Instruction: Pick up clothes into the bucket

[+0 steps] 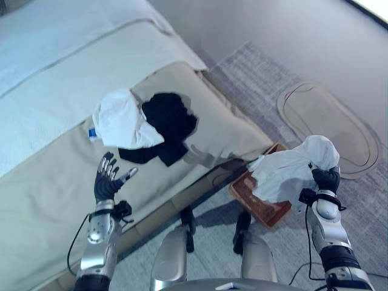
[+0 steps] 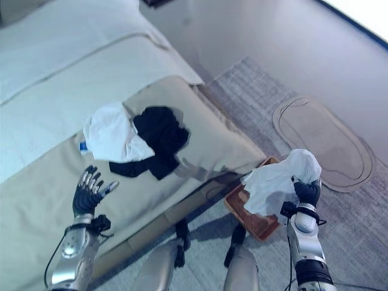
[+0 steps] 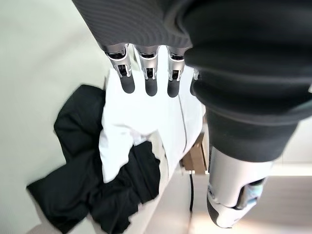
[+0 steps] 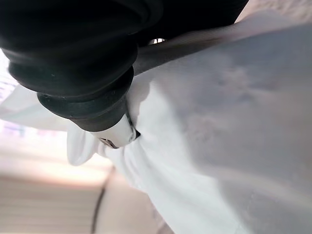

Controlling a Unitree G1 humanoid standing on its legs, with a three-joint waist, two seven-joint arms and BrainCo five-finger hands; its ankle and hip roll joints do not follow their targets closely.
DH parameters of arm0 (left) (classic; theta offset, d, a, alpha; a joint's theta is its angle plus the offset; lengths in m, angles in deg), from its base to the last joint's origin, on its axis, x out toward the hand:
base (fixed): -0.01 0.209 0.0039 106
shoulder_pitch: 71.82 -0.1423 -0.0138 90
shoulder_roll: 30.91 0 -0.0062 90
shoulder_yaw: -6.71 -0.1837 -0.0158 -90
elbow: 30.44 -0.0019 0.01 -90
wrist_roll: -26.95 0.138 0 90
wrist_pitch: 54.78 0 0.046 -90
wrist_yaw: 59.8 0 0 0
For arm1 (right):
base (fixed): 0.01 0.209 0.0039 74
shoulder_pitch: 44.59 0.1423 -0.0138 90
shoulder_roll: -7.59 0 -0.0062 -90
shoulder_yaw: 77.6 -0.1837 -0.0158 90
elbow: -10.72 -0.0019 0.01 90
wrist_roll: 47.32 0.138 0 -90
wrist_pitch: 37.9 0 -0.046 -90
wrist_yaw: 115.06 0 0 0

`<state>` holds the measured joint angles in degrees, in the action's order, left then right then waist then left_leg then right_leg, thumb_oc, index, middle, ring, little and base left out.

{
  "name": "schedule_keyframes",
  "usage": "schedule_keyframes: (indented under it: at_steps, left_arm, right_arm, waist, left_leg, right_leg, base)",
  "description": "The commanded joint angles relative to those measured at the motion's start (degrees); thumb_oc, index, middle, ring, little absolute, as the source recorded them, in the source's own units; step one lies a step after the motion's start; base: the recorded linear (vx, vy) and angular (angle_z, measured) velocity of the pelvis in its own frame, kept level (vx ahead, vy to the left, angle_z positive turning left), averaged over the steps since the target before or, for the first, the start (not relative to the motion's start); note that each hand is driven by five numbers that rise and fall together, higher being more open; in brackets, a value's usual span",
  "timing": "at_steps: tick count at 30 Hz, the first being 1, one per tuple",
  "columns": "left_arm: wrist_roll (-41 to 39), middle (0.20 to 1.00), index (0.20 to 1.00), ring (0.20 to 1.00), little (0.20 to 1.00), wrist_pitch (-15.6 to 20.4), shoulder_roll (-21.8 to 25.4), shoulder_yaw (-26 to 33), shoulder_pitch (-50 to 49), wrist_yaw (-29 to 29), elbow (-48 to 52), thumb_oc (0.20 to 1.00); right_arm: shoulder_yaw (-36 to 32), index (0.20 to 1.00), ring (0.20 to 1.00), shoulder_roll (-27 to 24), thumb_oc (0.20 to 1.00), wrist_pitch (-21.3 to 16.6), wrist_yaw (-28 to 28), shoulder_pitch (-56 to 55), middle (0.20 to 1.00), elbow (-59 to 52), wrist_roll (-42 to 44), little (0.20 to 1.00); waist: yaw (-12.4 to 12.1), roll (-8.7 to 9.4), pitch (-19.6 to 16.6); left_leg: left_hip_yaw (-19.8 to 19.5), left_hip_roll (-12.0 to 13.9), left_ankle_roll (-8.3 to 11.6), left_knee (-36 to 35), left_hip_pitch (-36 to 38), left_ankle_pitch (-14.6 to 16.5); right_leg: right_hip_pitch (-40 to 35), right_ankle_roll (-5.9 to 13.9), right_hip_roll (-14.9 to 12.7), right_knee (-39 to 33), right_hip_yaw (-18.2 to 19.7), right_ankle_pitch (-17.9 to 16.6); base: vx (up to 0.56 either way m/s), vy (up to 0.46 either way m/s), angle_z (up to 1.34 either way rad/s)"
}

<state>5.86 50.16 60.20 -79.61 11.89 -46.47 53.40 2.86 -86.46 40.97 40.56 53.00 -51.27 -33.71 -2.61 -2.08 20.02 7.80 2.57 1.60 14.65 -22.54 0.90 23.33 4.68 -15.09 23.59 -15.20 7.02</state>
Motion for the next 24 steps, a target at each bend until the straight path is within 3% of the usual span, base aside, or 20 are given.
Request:
schedule_keyframes:
  at_steps: [1, 10, 12, 19, 24]
  left_arm:
    - [-0.46, 1.000, 1.000, 1.000, 1.000, 4.60, 1.74, 2.56, -1.34, 4.46, 4.80, 1.000]
    - [0.73, 1.000, 1.000, 1.000, 1.000, 5.74, 1.75, 0.81, -1.10, 8.33, 8.56, 1.000]
    - [0.70, 1.000, 1.000, 1.000, 1.000, 6.26, 2.71, -0.46, -1.67, 8.60, 10.49, 1.000]
    - [1.20, 1.000, 1.000, 1.000, 1.000, 7.11, 4.83, -4.17, -1.51, 10.63, 13.60, 1.000]
    - [1.72, 1.000, 1.000, 1.000, 1.000, 7.57, 5.83, -7.03, -0.09, 12.16, 15.34, 1.000]
  right_arm:
    - [-3.37, 0.200, 0.200, -1.16, 0.200, -4.67, -5.73, 1.89, 0.200, -2.44, 0.62, 0.200]
    - [-2.80, 0.200, 0.200, -4.07, 0.200, -4.24, -12.49, 9.17, 0.200, 3.29, 1.57, 0.200]
    - [-1.40, 0.200, 0.200, -8.83, 0.200, -3.30, -13.57, 14.32, 0.200, 6.90, 1.05, 0.200]
    - [1.67, 0.200, 0.200, -17.31, 0.200, -2.09, -16.93, 25.35, 0.200, 15.30, 0.98, 0.200]
    - [7.37, 0.200, 0.200, -20.60, 0.200, -0.44, -16.31, 32.80, 0.200, 24.77, 0.88, 0.200]
  waist:
    - [-0.11, 0.40, -1.74]
    - [-0.78, -1.74, -1.16]
    - [-1.63, -2.38, -0.87]
    - [-2.78, -3.32, 0.11]
    - [-3.49, -3.80, 0.77]
  left_leg:
    - [-2.32, 2.29, -0.16, 11.84, -6.85, 6.48]
    - [-1.63, 2.83, -0.50, 22.38, -22.22, 9.32]
    - [-1.60, 2.64, -0.67, 25.40, -27.08, 10.02]
    - [-1.39, 2.24, -1.09, 29.53, -33.94, 11.09]
    - [-1.32, 1.96, -1.24, 31.82, -37.70, 11.69]
  right_leg:
    - [2.49, 1.65, -1.78, 3.64, 1.23, -1.32]
    - [19.48, 0.80, -3.04, 15.21, 4.74, 1.81]
    - [24.98, 0.41, -3.18, 18.41, 6.21, 2.59]
    - [33.12, -0.13, -3.49, 23.38, 8.80, 3.70]
    - [37.59, -0.71, -3.72, 26.46, 10.25, 4.78]
  base:
    - [-0.07, 0.003, 0.04]
    - [-0.07, 0.018, -0.04]
    - [-0.02, 0.012, -0.01]
    - [-0.01, 0.014, -0.04]
    - [0.00, 0.002, 0.05]
